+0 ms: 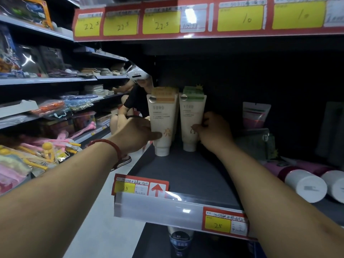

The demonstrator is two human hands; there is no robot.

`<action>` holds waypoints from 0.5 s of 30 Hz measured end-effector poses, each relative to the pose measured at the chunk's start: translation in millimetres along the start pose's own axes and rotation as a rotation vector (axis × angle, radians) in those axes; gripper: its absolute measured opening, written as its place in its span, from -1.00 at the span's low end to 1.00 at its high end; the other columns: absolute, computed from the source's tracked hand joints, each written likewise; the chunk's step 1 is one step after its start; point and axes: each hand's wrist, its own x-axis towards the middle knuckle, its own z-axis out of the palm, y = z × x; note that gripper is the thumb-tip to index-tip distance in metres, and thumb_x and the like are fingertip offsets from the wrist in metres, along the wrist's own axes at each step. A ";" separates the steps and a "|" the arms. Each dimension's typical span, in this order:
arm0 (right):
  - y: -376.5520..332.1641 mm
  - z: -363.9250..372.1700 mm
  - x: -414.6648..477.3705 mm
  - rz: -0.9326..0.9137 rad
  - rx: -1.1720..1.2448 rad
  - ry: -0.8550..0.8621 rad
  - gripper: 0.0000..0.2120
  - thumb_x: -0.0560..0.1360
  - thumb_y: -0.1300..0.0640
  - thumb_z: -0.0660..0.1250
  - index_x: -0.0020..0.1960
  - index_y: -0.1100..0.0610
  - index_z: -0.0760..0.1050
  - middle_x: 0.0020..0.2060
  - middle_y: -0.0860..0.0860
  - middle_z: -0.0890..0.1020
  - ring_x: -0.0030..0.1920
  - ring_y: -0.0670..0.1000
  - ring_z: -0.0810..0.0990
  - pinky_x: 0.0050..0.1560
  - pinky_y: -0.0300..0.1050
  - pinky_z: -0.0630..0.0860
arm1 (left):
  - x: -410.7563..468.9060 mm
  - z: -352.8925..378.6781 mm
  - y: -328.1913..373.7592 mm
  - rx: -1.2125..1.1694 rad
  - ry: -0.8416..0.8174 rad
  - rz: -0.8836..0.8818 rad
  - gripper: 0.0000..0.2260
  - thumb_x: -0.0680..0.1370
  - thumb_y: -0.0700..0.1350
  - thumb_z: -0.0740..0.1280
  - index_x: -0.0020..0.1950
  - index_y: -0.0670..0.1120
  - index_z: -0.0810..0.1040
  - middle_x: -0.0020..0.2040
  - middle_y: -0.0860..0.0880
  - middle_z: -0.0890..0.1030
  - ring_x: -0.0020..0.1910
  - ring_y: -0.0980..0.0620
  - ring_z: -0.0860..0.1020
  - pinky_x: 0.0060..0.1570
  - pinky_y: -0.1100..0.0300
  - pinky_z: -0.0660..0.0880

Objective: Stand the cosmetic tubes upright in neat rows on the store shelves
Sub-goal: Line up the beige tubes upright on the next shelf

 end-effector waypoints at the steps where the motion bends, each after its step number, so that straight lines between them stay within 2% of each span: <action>1: -0.3 0.4 0.2 0.005 0.000 0.000 -0.86 0.54 0.09 0.37 0.03 0.01 0.41 0.07 0.00 0.57 0.01 0.00 0.55 -0.04 -0.10 0.52 | -0.2 -0.2 -1.8 0.007 0.009 0.005 -0.77 0.55 -0.14 0.45 0.18 -0.15 0.68 0.07 -0.04 0.67 -0.22 0.19 0.50 0.06 0.19 0.44; 3: -0.6 1.4 0.6 0.012 -0.002 -0.002 -0.86 0.54 0.08 0.37 0.03 0.02 0.41 0.07 0.02 0.58 0.04 0.04 0.58 0.02 -0.02 0.57 | -1.8 0.9 -3.0 -0.019 0.025 0.008 -0.79 0.56 -0.15 0.44 0.18 -0.15 0.68 0.02 -0.05 0.68 -0.22 0.14 0.54 -0.02 0.21 0.48; 5: -0.3 2.6 1.2 0.017 0.000 0.002 -0.86 0.54 0.08 0.37 0.02 0.02 0.41 0.08 0.02 0.59 0.04 0.05 0.60 0.04 0.03 0.60 | -3.6 1.5 -2.4 -0.066 0.037 -0.005 -0.83 0.56 -0.17 0.44 0.14 -0.17 0.65 -0.09 -0.07 0.69 -0.24 0.05 0.59 -0.24 0.26 0.53; 7: 0.2 4.0 1.6 0.019 0.003 0.006 -0.86 0.54 0.07 0.37 0.01 0.01 0.41 0.08 0.02 0.60 0.02 0.07 0.62 0.04 0.07 0.61 | -5.5 2.3 -2.6 -0.126 0.026 -0.010 -0.82 0.54 -0.21 0.46 0.13 -0.16 0.64 -0.14 0.02 0.67 -0.25 0.10 0.60 -0.41 0.41 0.47; 8: 0.6 5.0 1.9 0.019 0.006 0.007 -0.86 0.54 0.06 0.37 0.01 0.01 0.42 0.07 0.02 0.60 0.00 0.07 0.63 0.03 0.09 0.62 | -6.1 2.8 -2.8 -0.137 0.021 -0.006 -0.79 0.52 -0.22 0.48 0.14 -0.15 0.64 -0.11 0.05 0.67 -0.24 0.14 0.61 -0.44 0.44 0.45; 11: 0.6 7.3 1.6 0.018 0.019 0.009 -0.85 0.53 0.05 0.39 0.01 -0.01 0.42 0.06 0.01 0.60 -0.01 0.08 0.64 0.02 0.11 0.63 | -7.3 4.3 -4.5 -0.108 0.041 -0.001 -0.70 0.50 -0.21 0.50 0.22 -0.21 0.63 0.04 -0.07 0.70 -0.11 0.04 0.66 -0.48 0.45 0.44; 13: 0.7 7.9 1.4 0.013 0.010 0.015 -0.84 0.53 0.04 0.39 0.02 0.00 0.42 0.06 0.02 0.61 -0.02 0.09 0.64 0.02 0.12 0.63 | -8.5 6.0 -4.4 -0.102 0.053 -0.016 -0.69 0.51 -0.22 0.48 0.24 -0.22 0.62 0.05 -0.11 0.68 -0.06 -0.04 0.66 -0.47 0.45 0.44; 15: 1.0 8.4 0.8 0.011 -0.007 0.019 -0.84 0.53 0.03 0.39 0.02 0.00 0.42 0.06 0.02 0.61 -0.02 0.09 0.64 0.02 0.12 0.63 | -10.3 6.9 -3.4 -0.085 0.054 -0.025 -0.70 0.52 -0.18 0.48 0.23 -0.18 0.63 0.08 -0.12 0.68 -0.01 -0.10 0.66 -0.25 0.35 0.55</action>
